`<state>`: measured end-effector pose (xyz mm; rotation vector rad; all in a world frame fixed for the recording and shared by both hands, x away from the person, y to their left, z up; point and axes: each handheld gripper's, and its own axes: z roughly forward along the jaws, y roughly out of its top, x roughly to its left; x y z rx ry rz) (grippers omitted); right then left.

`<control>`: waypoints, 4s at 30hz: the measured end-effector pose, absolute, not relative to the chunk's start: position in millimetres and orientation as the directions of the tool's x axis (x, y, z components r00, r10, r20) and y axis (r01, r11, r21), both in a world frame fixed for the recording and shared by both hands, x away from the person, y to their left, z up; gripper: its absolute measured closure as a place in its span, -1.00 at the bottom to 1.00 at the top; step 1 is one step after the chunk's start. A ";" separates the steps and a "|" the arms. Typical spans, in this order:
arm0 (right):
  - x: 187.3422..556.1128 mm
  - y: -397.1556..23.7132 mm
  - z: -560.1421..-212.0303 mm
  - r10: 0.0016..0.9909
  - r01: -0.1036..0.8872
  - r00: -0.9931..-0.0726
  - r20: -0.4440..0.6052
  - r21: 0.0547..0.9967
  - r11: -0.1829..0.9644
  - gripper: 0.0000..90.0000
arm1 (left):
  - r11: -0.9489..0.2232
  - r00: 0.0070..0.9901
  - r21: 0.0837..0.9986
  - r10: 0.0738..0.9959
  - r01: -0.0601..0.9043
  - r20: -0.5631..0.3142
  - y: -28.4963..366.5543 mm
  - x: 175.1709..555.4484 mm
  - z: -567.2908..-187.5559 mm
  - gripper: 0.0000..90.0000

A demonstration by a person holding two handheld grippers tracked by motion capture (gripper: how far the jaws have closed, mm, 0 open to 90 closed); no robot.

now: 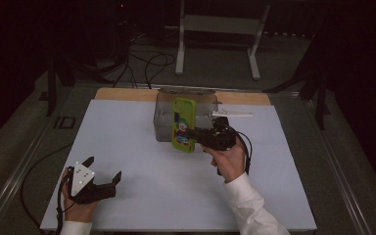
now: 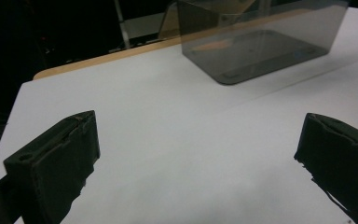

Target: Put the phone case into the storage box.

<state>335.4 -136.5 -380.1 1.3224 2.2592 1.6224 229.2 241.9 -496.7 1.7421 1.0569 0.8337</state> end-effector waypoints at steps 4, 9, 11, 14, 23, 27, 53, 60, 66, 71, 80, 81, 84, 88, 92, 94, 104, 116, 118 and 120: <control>338.7 -137.7 -377.5 0.675 0.607 -0.619 0.403 0.790 0.084 0.74 | -0.230 0.405 0.927 0.909 0.297 0.096 240.3 229.1 -497.7 -1.00; 342.6 -140.3 -373.8 0.686 0.614 -0.608 0.398 0.784 0.089 0.74 | -0.233 0.397 0.926 0.912 0.297 0.102 240.6 229.8 -498.3 -1.00; 344.4 -140.6 -372.3 0.689 0.617 -0.608 0.395 0.781 0.097 0.74 | -0.233 0.395 0.926 0.913 0.298 0.102 240.8 230.0 -498.4 -1.00; 346.8 -140.6 -369.4 0.694 0.620 -0.606 0.388 0.778 0.106 0.74 | -0.231 0.394 0.926 0.914 0.299 0.101 240.7 230.0 -498.5 -1.00; 357.2 -140.6 -361.5 0.711 0.638 -0.594 0.377 0.759 0.131 0.74 | -0.219 0.383 0.929 0.919 0.298 0.094 242.4 229.8 -498.1 -1.00; 361.7 -140.4 -358.7 0.721 0.646 -0.585 0.370 0.751 0.138 0.74 | -0.218 0.383 0.929 0.919 0.298 0.093 242.9 230.0 -498.1 -1.00; 387.5 -137.0 -342.7 0.752 0.675 -0.569 0.334 0.712 0.195 0.74 | -0.218 0.377 0.929 0.921 0.298 0.095 242.0 230.0 -498.6 -1.00; 392.8 -134.9 -339.3 0.759 0.679 -0.567 0.321 0.703 0.210 0.74 | -0.221 0.378 0.929 0.921 0.297 0.098 241.8 230.1 -498.8 -1.00; 397.4 -134.1 -337.3 0.766 0.685 -0.563 0.310 0.693 0.223 0.74 | -0.218 0.375 0.930 0.922 0.297 0.097 241.9 230.0 -498.7 -1.00; 401.6 -134.4 -337.6 0.774 0.696 -0.551 0.312 0.684 0.219 0.73 | -0.218 0.374 0.930 0.922 0.296 0.097 242.2 229.9 -498.5 -1.00; 409.7 -134.6 -340.5 0.782 0.717 -0.536 0.317 0.660 0.225 0.74 | -0.216 0.376 0.931 0.922 0.295 0.094 242.0 229.8 -498.1 -1.00; 410.5 -134.5 -340.6 0.784 0.720 -0.534 0.317 0.657 0.224 0.74 | -0.215 0.376 0.931 0.922 0.296 0.094 241.8 229.7 -498.1 -1.00; 413.4 -134.5 -340.0 0.791 0.722 -0.528 0.308 0.653 0.228 0.73 | -0.214 0.376 0.931 0.922 0.295 0.092 242.0 229.7 -498.0 -1.00; 417.1 -134.4 -338.8 0.800 0.724 -0.521 0.298 0.650 0.229 0.74 | -0.210 0.376 0.932 0.922 0.295 0.089 242.2 229.7 -497.9 -1.00; 420.9 -134.1 -337.3 0.808 0.731 -0.510 0.297 0.645 0.224 0.74 | -0.208 0.375 0.933 0.923 0.294 0.088 242.3 229.5 -497.8 -1.00; 422.9 -134.3 -336.9 0.810 0.732 -0.508 0.293 0.643 0.226 0.74 | -0.210 0.374 0.932 0.923 0.295 0.089 242.4 229.5 -497.8 -1.00; 434.0 -136.0 -333.6 0.830 0.748 -0.481 0.282 0.625 0.222 0.74 | -0.212 0.375 0.932 0.922 0.295 0.091 242.2 229.6 -497.9 -1.00; 447.0 -135.3 -329.3 0.855 0.771 -0.448 0.262 0.597 0.221 0.74 | -0.211 0.374 0.931 0.923 0.297 0.090 241.9 229.9 -498.2 -1.00; 449.1 -135.4 -329.6 0.857 0.774 -0.444 0.263 0.594 0.219 0.74 | -0.211 0.374 0.932 0.923 0.295 0.090 241.9 229.8 -498.2 -1.00; 450.7 -135.2 -330.4 0.859 0.779 -0.437 0.266 0.590 0.214 0.74 | -0.210 0.374 0.932 0.923 0.295 0.089 242.2 229.8 -498.1 -1.00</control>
